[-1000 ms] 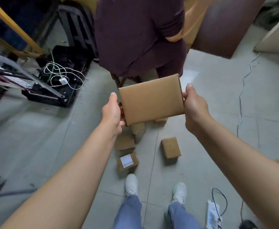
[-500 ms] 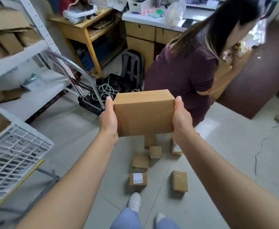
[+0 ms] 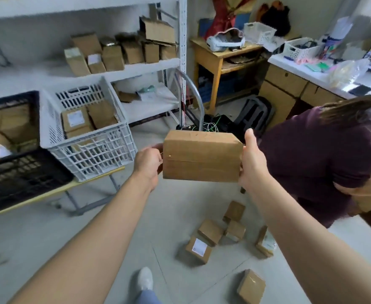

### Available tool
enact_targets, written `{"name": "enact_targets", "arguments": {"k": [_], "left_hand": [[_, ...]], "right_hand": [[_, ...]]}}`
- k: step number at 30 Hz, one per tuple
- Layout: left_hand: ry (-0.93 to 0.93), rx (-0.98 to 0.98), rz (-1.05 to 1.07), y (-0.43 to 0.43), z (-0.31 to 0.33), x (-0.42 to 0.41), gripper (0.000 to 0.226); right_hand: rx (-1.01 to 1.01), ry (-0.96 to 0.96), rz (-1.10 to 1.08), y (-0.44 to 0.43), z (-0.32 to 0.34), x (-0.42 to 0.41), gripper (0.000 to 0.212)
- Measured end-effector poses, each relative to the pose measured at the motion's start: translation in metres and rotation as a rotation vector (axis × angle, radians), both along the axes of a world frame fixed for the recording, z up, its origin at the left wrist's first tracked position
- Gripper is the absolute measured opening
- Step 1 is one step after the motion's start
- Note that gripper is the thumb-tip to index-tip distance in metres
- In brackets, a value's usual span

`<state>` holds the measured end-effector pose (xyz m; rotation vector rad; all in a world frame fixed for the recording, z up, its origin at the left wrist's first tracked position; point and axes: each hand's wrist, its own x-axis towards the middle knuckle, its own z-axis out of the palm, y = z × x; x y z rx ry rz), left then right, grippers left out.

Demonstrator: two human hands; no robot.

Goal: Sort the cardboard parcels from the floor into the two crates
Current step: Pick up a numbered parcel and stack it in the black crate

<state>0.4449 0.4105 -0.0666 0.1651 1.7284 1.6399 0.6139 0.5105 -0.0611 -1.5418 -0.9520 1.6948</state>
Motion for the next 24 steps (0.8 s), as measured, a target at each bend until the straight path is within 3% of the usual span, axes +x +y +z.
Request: {"name": "enact_targets", "arguments": {"k": [6,10,14,18,24], "left_hand": [[-0.04,0.039,0.182,-0.037,0.005,-0.067,0.035],[-0.01,0.065,0.302,-0.062,0.012,-0.123,0.031],[-0.026,0.07,0.374,-0.089,0.019,-0.193,0.026],[-0.039,0.067,0.422,-0.116,0.021,-0.269,0.023],[-0.032,0.085,0.523,-0.15,0.022,-0.365,0.026]], "right_hand": [[0.036,-0.013,0.194,-0.024,-0.004,-0.085,0.077],[0.082,-0.009,0.246,-0.039,-0.003,-0.156,0.056],[0.121,0.005,0.299,-0.059,-0.001,-0.235,0.067],[0.154,0.036,0.342,-0.075,-0.002,-0.32,0.05],[0.174,0.043,0.422,-0.099,0.0,-0.432,0.049]]}}
